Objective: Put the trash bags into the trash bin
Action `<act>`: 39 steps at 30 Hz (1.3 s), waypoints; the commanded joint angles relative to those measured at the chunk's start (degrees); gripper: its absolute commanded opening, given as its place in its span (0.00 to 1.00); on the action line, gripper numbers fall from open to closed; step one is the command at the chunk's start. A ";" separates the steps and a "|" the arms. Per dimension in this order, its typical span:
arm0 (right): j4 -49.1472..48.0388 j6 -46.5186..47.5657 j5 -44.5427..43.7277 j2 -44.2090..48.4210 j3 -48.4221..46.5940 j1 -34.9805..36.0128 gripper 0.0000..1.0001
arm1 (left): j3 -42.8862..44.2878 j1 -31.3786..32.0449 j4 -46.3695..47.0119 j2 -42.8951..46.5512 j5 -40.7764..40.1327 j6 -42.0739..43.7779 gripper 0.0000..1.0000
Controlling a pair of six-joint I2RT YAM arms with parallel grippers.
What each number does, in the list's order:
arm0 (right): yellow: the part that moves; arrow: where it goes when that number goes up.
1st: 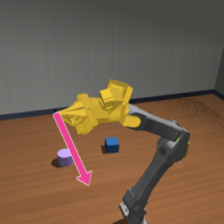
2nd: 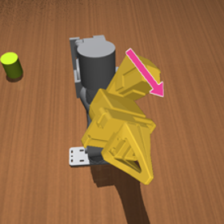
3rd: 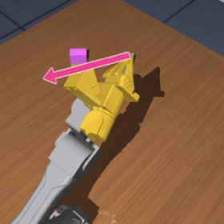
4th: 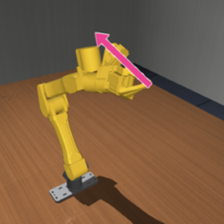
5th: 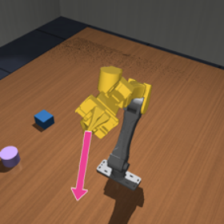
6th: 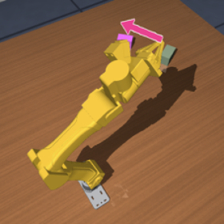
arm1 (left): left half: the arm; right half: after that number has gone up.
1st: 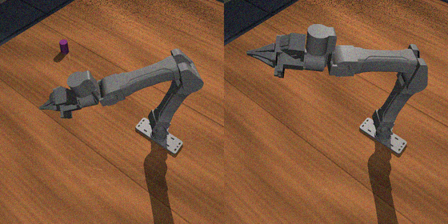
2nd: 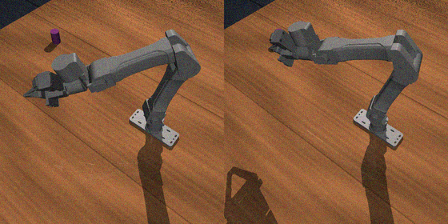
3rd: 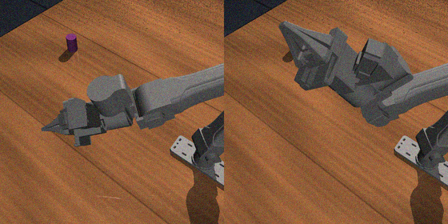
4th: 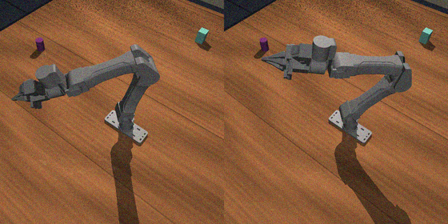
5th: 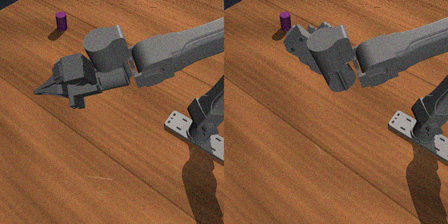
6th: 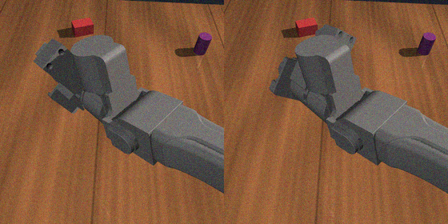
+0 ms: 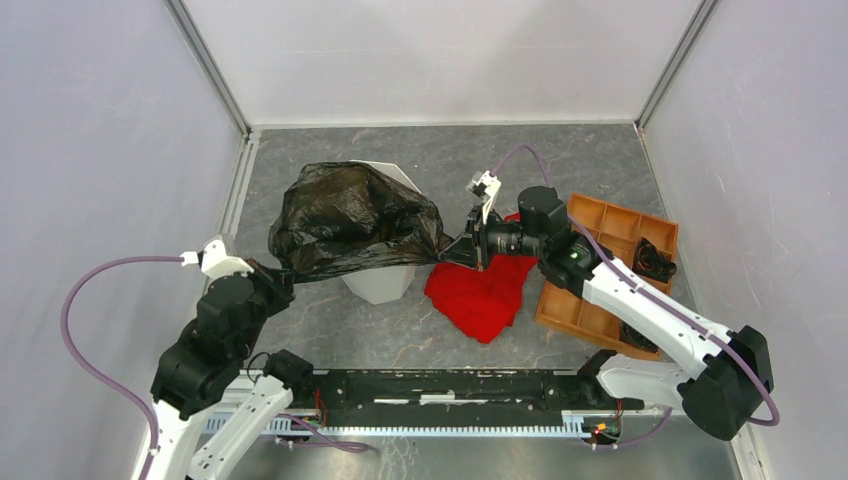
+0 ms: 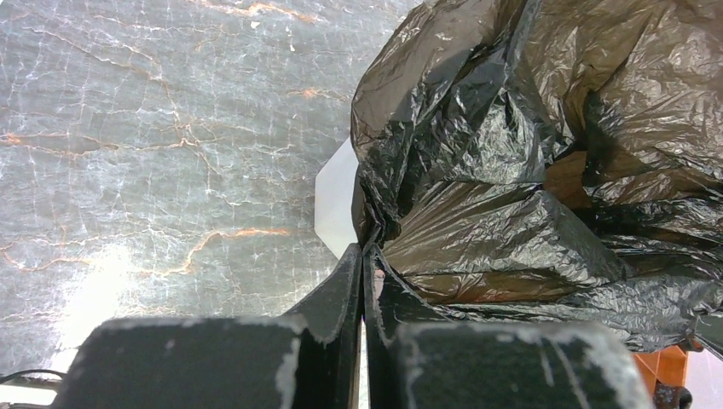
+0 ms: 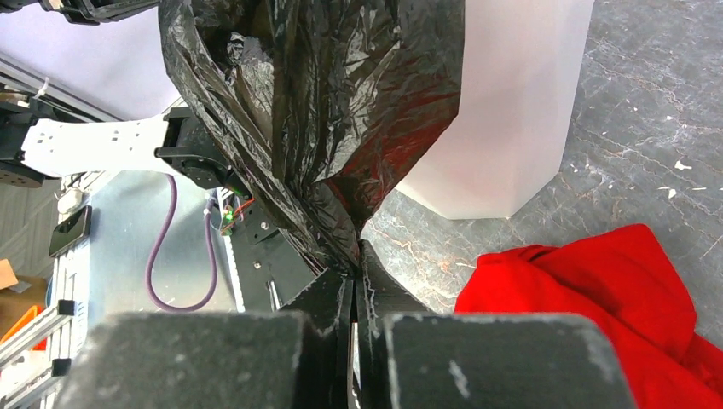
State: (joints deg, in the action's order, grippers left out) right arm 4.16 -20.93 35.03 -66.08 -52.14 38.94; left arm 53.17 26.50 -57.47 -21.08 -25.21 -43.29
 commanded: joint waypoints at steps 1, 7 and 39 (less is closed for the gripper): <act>0.04 1.20 -0.29 0.79 -0.51 -0.12 0.00 | 1.41 0.04 -1.02 -0.06 -1.80 -1.80 0.07; 1.91 6.08 -9.73 -2.42 -0.60 -0.16 0.01 | -1.74 0.05 1.04 -3.33 -1.73 -1.41 0.21; 2.96 23.22 -7.51 -14.36 -34.61 2.93 0.85 | 20.41 0.57 7.01 -23.92 -8.06 13.71 0.93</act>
State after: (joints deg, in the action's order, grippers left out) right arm 11.49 3.92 25.08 -76.93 -80.86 40.23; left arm 69.80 26.87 -53.41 -42.24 -30.48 -32.32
